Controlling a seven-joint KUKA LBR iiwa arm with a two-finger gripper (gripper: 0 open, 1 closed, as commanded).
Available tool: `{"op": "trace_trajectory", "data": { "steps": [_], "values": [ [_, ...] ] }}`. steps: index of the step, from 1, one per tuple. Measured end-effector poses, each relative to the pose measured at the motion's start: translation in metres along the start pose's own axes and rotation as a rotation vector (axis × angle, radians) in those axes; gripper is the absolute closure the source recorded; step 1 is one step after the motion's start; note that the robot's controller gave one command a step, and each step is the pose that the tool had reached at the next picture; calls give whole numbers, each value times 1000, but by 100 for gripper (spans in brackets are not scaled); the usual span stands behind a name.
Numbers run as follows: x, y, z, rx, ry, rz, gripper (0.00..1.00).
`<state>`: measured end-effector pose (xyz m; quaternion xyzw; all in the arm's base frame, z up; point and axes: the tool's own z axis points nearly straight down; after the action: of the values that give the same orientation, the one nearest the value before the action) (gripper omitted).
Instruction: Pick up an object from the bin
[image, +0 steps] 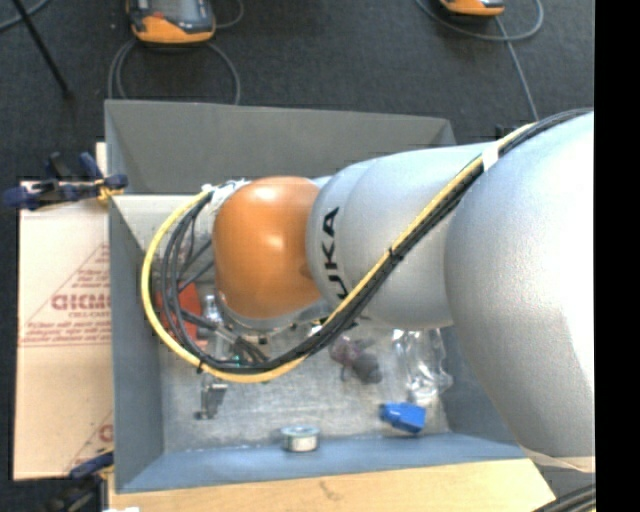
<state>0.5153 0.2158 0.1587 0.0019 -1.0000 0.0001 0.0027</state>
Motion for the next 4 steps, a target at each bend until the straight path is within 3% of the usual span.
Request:
{"op": "trace_trajectory", "data": {
  "steps": [1,2,3,4],
  "values": [
    [-34,-90,-33,1,-13,120,0],
    [-86,-14,78,2,-9,-9,0],
    [-85,-15,74,-1,-9,-3,100],
    [-86,-21,59,-3,-13,15,100]
  ]
}}
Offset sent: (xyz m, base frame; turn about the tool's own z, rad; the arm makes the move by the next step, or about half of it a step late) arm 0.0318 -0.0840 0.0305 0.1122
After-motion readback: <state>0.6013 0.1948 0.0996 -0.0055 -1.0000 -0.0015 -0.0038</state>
